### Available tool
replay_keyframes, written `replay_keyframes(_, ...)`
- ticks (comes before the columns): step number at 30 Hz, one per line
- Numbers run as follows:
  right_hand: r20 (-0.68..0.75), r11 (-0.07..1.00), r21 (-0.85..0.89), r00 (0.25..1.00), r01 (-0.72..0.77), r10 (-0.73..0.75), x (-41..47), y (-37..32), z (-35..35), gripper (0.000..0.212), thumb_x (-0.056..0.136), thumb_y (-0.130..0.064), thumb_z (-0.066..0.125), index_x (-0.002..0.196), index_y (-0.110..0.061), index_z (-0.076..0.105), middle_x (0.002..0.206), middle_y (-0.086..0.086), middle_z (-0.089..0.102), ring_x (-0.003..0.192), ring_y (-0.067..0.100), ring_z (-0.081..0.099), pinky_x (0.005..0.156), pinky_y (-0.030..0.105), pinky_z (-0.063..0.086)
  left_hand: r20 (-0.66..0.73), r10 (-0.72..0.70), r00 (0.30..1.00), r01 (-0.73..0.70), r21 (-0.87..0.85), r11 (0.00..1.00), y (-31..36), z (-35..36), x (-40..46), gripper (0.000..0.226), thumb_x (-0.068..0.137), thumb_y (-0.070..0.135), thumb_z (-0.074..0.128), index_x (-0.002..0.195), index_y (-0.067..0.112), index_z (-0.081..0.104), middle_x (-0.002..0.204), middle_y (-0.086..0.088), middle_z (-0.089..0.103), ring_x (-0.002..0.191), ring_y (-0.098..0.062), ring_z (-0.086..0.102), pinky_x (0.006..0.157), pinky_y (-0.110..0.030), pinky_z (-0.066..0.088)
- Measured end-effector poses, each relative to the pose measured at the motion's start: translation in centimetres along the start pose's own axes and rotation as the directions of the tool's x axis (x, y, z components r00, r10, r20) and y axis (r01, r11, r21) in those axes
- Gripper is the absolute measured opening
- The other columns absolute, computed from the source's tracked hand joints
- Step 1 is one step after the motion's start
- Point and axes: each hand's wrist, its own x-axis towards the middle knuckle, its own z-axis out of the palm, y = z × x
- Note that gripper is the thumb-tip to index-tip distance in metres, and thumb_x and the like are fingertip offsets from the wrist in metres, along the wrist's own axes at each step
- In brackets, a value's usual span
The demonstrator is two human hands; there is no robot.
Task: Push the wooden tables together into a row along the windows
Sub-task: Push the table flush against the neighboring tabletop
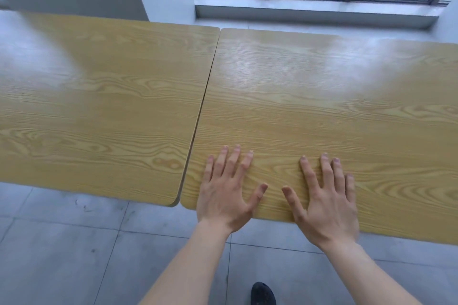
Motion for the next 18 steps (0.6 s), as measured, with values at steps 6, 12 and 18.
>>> replay_keyframes(6,-0.020,0.999,-0.040,1.000,0.008,-0.009,-0.1,-0.3,0.0,0.089,0.094,-0.084,0.014,0.163,-0.030,0.027,0.171,0.016,0.020,0.159,0.037,0.008,0.126,0.061,0.011,-0.020,-0.013,1.000,0.013,-0.033,0.999,-0.3,-0.3,0.0,0.075,0.098,0.076,0.021,0.161,0.036,0.024,0.171,0.009,0.019,0.160,-0.015,0.001,0.129,-0.050,0.006)
replay_keyframes(12,-0.012,0.998,-0.055,1.000,-0.001,0.000,-0.1,-0.7,0.1,0.092,0.092,-0.086,0.013,0.164,-0.029,0.025,0.171,0.017,0.018,0.160,0.037,0.005,0.126,0.062,0.010,-0.039,-0.003,0.999,0.001,-0.041,0.999,-1.0,-0.1,0.0,0.074,0.099,0.075,0.019,0.161,0.035,0.028,0.170,0.009,0.023,0.160,-0.015,0.005,0.128,-0.049,0.010)
replay_keyframes(18,-0.012,0.998,-0.055,1.000,-0.009,0.008,0.0,-1.4,0.3,0.096,0.090,-0.089,0.012,0.165,-0.029,0.020,0.172,0.018,0.013,0.160,0.038,0.001,0.126,0.063,0.007,-0.056,0.004,0.998,-0.006,-0.044,0.999,-1.9,-0.3,0.2,0.072,0.099,0.073,0.021,0.160,0.035,0.031,0.170,0.011,0.025,0.160,-0.014,0.007,0.129,-0.047,0.011)
